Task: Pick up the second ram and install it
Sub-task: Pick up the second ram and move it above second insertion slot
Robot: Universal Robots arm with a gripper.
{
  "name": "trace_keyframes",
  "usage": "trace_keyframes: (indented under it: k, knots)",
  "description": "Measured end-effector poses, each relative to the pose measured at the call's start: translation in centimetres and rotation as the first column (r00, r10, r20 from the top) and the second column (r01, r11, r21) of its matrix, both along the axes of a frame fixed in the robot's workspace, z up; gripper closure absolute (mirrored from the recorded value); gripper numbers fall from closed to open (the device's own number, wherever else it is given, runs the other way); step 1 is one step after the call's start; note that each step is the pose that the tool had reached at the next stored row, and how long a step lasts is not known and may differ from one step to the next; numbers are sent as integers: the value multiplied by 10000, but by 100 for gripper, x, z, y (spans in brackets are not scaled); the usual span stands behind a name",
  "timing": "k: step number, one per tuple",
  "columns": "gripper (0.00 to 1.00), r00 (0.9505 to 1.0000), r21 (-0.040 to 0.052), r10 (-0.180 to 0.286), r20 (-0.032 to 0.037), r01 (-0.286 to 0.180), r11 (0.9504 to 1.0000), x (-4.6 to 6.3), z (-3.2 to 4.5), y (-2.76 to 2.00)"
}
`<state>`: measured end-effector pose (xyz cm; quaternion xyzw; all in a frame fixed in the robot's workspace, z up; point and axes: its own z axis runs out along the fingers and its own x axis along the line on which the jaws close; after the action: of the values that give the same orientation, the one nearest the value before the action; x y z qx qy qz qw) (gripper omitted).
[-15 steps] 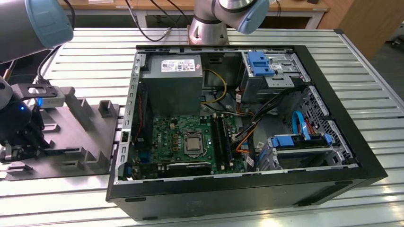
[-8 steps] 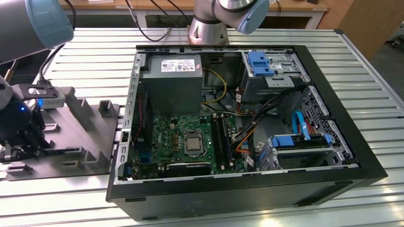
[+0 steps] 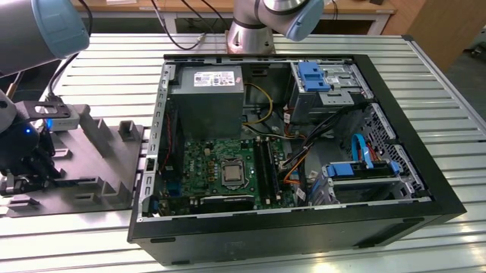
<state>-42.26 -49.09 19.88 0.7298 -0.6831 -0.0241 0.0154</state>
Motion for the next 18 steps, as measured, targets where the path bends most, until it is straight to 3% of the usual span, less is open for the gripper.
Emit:
trace_keyframes:
  k: [3, 4, 18]
  knots:
    - [75, 10000, 0, -1, 0, 1, 10000, 0, 0, 0]
    - [81, 10000, 1, -2, 1, 2, 10000, 0, 0, 0]
    - [81, 10000, 1, -3, 1, 3, 10000, 0, -1, -12]
